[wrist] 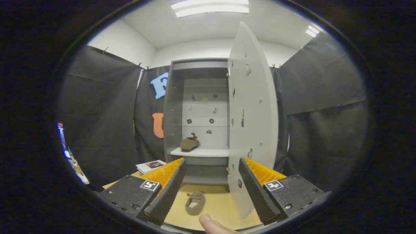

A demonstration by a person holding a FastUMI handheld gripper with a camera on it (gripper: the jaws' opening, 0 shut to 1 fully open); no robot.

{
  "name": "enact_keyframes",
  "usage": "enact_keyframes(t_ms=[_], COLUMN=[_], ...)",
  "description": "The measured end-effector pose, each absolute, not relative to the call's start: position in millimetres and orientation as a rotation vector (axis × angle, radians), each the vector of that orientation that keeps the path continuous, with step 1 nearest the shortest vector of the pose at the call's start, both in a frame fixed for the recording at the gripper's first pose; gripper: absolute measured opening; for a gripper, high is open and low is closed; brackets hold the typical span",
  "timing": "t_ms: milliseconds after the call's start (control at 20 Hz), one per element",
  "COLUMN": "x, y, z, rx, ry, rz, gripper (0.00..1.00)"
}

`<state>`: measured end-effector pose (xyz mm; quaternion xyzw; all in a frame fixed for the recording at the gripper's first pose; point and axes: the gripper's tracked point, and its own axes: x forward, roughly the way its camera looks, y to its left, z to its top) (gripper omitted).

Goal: Open the shoe cabinet door, grab the shoes and put them into the shoe cabinet, then close the shoe cabinet door.

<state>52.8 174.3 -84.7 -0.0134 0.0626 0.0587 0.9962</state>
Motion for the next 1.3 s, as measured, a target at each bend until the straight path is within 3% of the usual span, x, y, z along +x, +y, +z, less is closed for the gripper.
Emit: enact_keyframes(t_ms=[500,900,1300], x=[117.5,174.0,220.4], y=[235.7,277.8,277.3], z=[-214.6,-378.3,-466.6], rx=[-0.054,-0.029,0.062], ry=[0.229,0.540,0.683], rz=[0.111,0.147,0.101], gripper=[1.00,1.00,0.97])
